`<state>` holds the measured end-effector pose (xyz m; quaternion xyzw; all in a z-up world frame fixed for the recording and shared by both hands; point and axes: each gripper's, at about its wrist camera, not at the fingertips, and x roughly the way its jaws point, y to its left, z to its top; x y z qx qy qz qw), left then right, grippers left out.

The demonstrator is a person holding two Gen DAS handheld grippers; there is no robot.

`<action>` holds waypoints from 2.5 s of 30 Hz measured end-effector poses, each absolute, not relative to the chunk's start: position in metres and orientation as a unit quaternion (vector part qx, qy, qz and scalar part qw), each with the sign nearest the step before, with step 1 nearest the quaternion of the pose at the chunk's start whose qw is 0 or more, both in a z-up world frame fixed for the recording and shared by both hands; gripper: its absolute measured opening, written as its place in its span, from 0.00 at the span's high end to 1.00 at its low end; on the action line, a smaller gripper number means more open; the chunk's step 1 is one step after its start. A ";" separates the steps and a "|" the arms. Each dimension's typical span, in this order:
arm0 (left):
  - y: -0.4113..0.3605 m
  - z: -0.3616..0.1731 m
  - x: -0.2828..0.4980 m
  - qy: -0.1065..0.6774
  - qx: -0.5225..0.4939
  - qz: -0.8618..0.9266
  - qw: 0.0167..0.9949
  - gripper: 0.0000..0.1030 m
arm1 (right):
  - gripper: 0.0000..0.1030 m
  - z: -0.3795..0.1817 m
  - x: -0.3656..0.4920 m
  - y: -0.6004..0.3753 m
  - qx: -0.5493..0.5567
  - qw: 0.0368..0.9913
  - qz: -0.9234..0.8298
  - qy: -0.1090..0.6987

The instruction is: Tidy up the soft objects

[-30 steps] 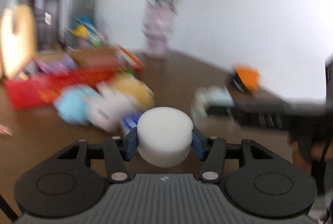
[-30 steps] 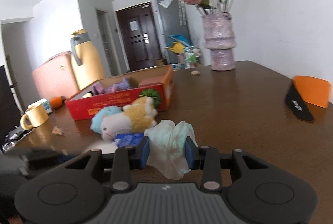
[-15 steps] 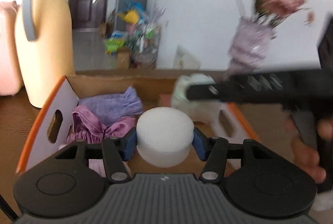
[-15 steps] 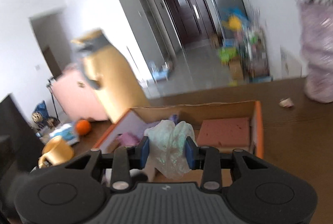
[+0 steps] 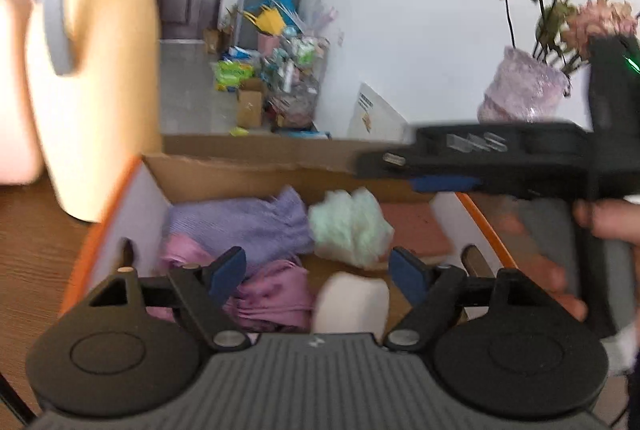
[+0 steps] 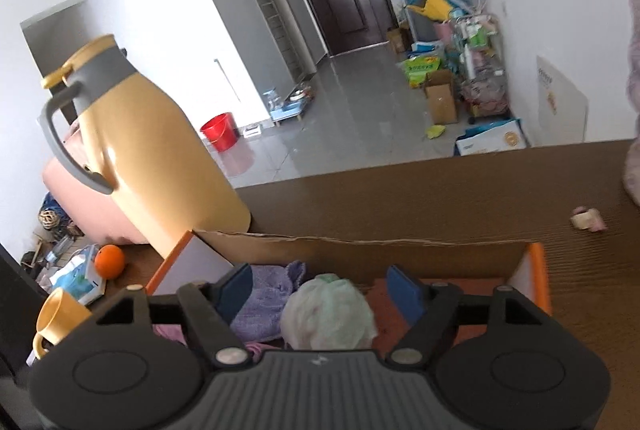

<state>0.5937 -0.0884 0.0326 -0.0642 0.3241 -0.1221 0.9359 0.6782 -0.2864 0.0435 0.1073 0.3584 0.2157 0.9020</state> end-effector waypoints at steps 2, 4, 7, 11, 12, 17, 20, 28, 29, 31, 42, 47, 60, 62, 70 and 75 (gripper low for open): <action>-0.078 0.046 0.583 0.311 -0.063 -0.109 0.942 0.20 | 0.29 0.059 0.663 -0.295 0.104 0.907 0.210 0.349; -0.066 0.063 0.572 0.297 -0.061 -0.096 0.948 0.19 | 0.29 0.075 0.646 -0.305 0.099 0.911 0.208 0.341; -0.051 0.090 0.547 0.277 -0.055 -0.079 0.956 0.15 | 0.26 0.104 0.615 -0.321 0.087 0.921 0.193 0.328; -0.034 0.116 0.503 0.249 -0.024 -0.053 0.967 0.13 | 0.19 0.135 0.561 -0.335 0.047 0.939 0.167 0.298; -0.030 0.120 0.490 0.239 -0.015 -0.044 0.970 0.10 | 0.19 0.139 0.546 -0.338 0.038 0.943 0.161 0.289; -0.017 0.125 0.423 0.167 0.030 0.029 0.985 0.06 | 0.17 0.147 0.472 -0.347 0.003 0.963 0.124 0.238; -0.012 0.118 0.383 0.135 0.037 0.059 0.988 0.06 | 0.17 0.137 0.422 -0.344 -0.014 0.977 0.098 0.191; -0.014 0.058 0.277 0.117 0.015 0.072 0.990 0.03 | 0.10 0.070 0.289 -0.323 -0.030 0.984 0.101 0.144; -0.016 0.049 0.264 0.123 0.015 0.066 0.990 0.03 | 0.10 0.060 0.272 -0.320 -0.021 0.983 0.105 0.150; -0.020 0.032 0.238 0.133 0.013 0.043 0.990 0.03 | 0.10 0.042 0.245 -0.314 -0.012 0.982 0.106 0.157; -0.042 -0.003 0.214 0.183 0.023 -0.037 0.982 0.03 | 0.10 -0.004 0.193 -0.304 0.015 0.976 0.076 0.202; -0.052 -0.009 0.231 0.197 0.024 -0.052 0.979 0.03 | 0.15 -0.011 0.231 -0.314 0.036 0.969 0.072 0.235; -0.021 -0.018 0.289 0.226 0.011 -0.004 0.974 0.03 | 0.41 -0.033 0.322 -0.296 0.069 0.943 0.121 0.304; -0.020 -0.020 0.296 0.230 0.013 -0.004 0.973 0.03 | 0.36 -0.033 0.327 -0.272 0.060 0.938 0.140 0.311; -0.019 -0.028 0.309 0.241 0.013 -0.011 0.970 0.03 | 0.31 -0.010 0.325 -0.250 0.091 0.935 0.206 0.273; -0.031 -0.033 0.310 0.250 0.009 -0.058 0.966 0.03 | 0.21 -0.004 0.360 -0.251 0.120 0.939 0.175 0.270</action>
